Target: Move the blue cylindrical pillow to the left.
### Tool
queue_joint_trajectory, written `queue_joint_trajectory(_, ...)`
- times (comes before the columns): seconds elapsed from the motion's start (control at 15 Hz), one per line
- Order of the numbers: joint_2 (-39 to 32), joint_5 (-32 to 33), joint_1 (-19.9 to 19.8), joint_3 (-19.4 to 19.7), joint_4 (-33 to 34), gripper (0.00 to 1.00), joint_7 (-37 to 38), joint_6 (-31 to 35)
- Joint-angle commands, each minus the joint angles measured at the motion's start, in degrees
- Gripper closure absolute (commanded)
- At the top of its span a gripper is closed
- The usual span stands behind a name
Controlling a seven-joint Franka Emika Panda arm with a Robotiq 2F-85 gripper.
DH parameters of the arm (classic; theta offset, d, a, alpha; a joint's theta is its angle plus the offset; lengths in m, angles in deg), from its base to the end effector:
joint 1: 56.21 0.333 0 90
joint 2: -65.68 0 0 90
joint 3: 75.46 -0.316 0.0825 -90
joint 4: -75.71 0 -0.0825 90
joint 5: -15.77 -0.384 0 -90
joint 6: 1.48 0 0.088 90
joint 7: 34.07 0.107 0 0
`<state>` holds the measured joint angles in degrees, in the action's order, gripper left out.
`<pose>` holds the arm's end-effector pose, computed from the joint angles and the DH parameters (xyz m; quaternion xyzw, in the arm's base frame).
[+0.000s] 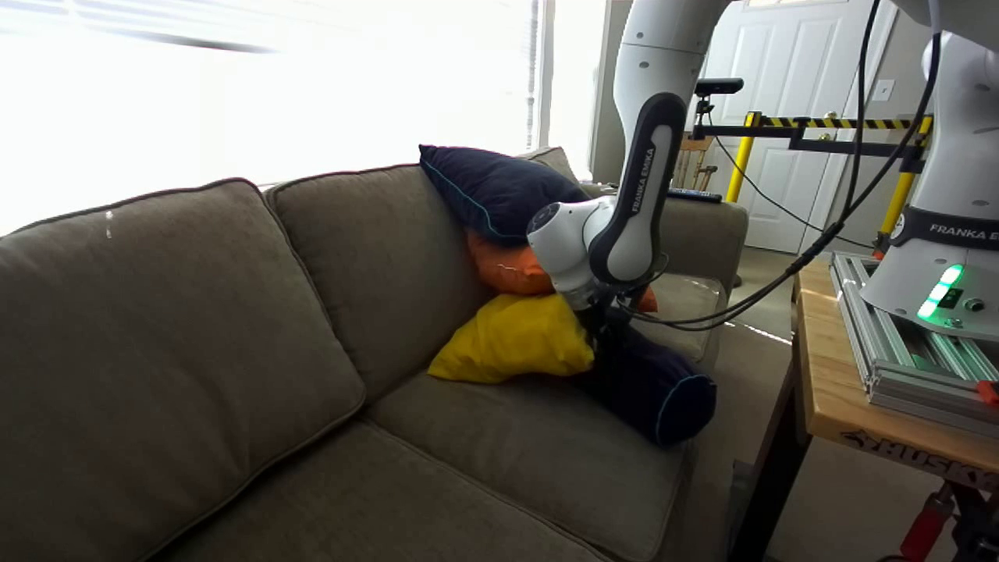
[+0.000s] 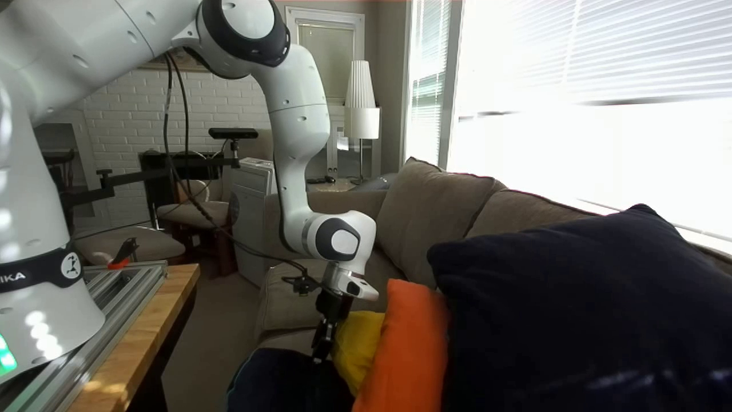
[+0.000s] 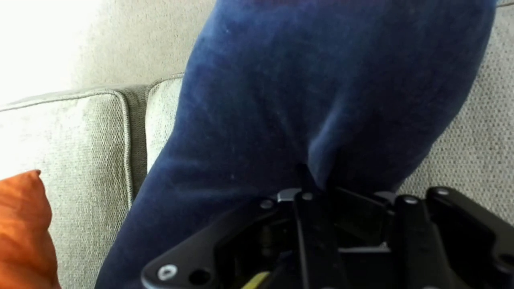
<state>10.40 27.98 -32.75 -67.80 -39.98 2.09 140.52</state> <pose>0.4628 0.1158 -0.0531 0.9613 -0.0597 -0.1787 0.2012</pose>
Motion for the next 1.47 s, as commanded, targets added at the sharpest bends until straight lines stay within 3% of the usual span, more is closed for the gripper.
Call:
queue_joint_trajectory(0.0, 5.21, -2.94, -2.42, -2.82, -2.93, 0.99, -3.29, -0.51)
queue_joint_trajectory(0.53, 13.31, -8.14, -6.23, -6.46, -5.38, 0.99, -8.07, -1.13)
queue_joint_trajectory(1.4, 23.66, -7.12, -5.19, -6.16, -2.21, 0.99, -6.62, -6.25)
